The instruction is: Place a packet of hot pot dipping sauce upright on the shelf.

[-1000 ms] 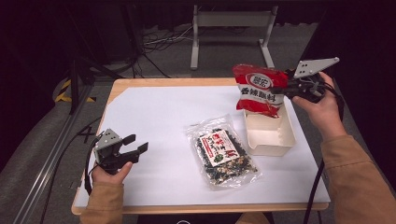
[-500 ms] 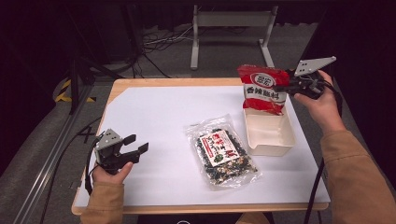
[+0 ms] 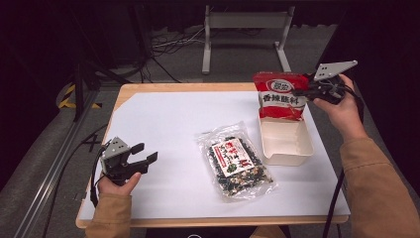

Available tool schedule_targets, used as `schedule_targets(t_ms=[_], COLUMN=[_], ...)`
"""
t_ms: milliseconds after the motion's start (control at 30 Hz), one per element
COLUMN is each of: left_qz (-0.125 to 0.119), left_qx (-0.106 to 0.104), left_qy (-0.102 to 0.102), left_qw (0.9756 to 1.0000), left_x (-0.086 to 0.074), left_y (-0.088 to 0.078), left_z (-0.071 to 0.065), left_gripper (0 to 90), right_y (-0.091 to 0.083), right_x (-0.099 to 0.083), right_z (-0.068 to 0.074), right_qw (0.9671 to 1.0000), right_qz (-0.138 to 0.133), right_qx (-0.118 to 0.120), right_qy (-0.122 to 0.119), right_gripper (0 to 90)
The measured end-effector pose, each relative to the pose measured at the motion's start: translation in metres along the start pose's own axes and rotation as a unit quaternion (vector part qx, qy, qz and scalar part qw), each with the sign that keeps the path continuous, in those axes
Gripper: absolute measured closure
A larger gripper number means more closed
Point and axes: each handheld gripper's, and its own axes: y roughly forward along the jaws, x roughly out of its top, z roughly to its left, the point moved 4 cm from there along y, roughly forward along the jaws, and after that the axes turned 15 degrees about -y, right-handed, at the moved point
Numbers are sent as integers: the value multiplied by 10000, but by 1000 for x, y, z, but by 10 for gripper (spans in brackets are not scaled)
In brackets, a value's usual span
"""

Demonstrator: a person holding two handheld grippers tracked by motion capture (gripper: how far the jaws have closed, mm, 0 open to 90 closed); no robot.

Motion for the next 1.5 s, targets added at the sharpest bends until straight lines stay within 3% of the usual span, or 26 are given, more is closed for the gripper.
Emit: schedule_targets(t_ms=[533,800,867,967,1133,1300,1367,1433,1500], left_qz=[1,-49,-56,-155,-299,-98,-26,7,20], left_qx=[-14,44,50,89,-28,-42,-80,-173,-285], left_qy=[0,97,141,269,301,320,362,388,543], left_qw=[10000,9999,9999,9995,9991,9994,9993,9991,9981], left_x=[0,0,0,1,3,3,4,4,4], left_y=[0,2,3,4,7,13,17,19,24], left_z=[0,-2,-2,-4,-7,-9,-10,-11,-15], left_gripper=[384,354,353,338,326,324,300,287,250], right_y=[27,27,25,23,21,21,19,18,14], right_x=[-15,-32,-43,-51,-61,-60,-63,-63,-63], right_z=[11,13,15,17,20,22,25,25,28], right_qw=[9997,9985,9967,9953,9936,9927,9889,9881,9857], right_qz=[201,212,220,248,166,232,191,201,122], right_qx=[139,51,-26,-74,-119,-198,-275,-296,-388], right_qy=[85,507,782,930,1110,1170,1449,1498,1633], right_gripper=[886,885,885,885,881,820,717,688,613])
